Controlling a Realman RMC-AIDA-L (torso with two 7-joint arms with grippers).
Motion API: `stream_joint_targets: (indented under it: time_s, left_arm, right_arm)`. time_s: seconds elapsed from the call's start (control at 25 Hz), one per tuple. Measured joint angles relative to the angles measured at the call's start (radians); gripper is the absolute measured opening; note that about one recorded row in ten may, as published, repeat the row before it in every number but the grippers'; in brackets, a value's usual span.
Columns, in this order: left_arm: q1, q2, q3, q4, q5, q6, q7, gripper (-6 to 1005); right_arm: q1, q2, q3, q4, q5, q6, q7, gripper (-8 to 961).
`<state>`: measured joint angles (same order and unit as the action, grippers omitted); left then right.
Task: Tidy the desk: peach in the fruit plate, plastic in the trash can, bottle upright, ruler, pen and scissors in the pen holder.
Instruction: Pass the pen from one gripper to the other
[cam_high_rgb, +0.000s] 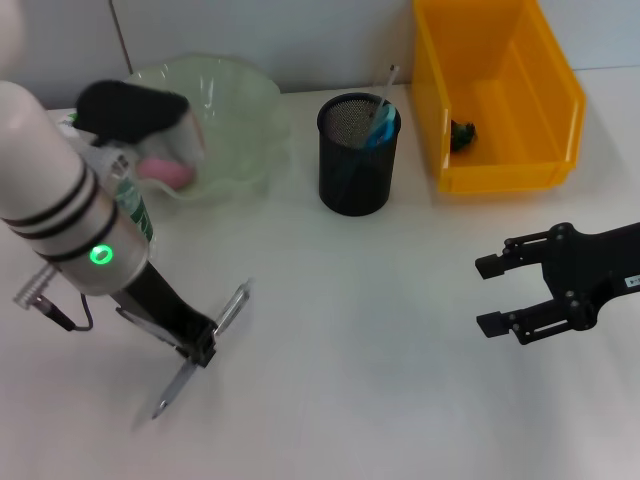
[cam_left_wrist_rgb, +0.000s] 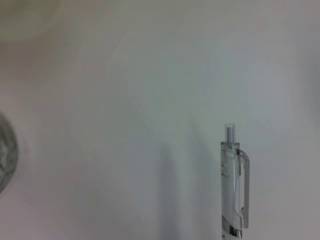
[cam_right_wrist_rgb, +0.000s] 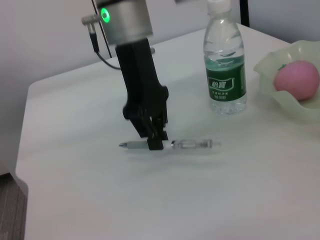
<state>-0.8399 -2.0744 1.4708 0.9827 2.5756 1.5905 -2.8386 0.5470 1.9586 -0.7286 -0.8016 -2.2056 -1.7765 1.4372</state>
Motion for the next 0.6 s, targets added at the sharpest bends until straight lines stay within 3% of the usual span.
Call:
stream_joint_targets:
  time_s: [0.04, 0.08, 0.12, 0.24, 0.32, 0.6]
  left_arm:
    - [0.022, 0.002, -0.062, 0.043, -0.037, 0.029, 0.034, 147]
    - [0.022, 0.002, -0.062, 0.043, -0.037, 0.029, 0.034, 147]
    - [0.042, 0.003, -0.125, 0.075, -0.068, 0.053, 0.069, 147]
    - [0.065, 0.004, -0.197, 0.103, -0.115, 0.079, 0.121, 148]
    - [0.101, 0.006, -0.31, 0.128, -0.199, 0.096, 0.201, 148]
    - [0.205, 0.005, -0.407, 0.124, -0.445, 0.057, 0.42, 149]
  right_arm:
    - [-0.002, -0.003, 0.001, 0.0, 0.0, 0.0, 0.0, 709]
    - [-0.002, -0.003, 0.001, 0.0, 0.0, 0.0, 0.0, 708]
    - [-0.003, -0.004, 0.004, 0.0, -0.001, -0.001, 0.0, 708]
    - [-0.006, -0.004, 0.008, 0.0, -0.001, -0.002, 0.0, 707]
    - [-0.01, -0.005, 0.011, 0.0, -0.001, -0.002, 0.001, 707]
    - [-0.012, -0.004, 0.034, 0.006, 0.007, -0.002, 0.018, 705]
